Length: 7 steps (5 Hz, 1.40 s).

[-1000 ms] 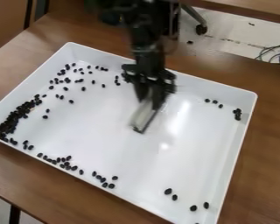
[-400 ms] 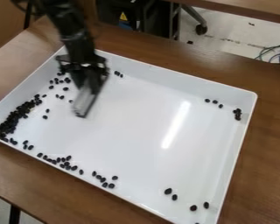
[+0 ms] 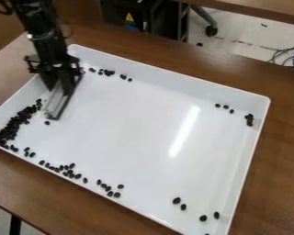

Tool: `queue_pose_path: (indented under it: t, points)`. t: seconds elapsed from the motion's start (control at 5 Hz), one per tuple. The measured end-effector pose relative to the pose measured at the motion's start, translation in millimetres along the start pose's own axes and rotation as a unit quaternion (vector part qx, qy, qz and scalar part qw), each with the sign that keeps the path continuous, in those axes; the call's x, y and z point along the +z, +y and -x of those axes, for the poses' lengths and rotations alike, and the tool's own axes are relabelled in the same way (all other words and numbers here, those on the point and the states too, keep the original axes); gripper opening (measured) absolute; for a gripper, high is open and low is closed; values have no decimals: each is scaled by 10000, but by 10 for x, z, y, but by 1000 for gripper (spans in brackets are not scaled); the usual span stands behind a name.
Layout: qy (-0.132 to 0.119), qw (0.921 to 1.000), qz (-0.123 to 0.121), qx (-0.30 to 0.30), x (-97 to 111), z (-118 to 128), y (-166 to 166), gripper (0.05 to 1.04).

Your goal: Sweep into pile

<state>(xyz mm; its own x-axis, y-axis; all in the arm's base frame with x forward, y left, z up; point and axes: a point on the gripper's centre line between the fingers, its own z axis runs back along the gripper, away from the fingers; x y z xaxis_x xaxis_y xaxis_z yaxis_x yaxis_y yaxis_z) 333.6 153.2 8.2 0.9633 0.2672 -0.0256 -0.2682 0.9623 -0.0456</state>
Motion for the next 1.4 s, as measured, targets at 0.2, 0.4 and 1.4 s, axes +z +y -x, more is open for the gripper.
queue_pose_path:
  t: [0.2,0.4,1.4]
  points:
    - [17,9996,-242,-113,28,145,39,346]
    - [-216,9990,-337,-176,157,378,-103,346]
    - [-631,9650,-384,-2516,372,779,-2023,346]
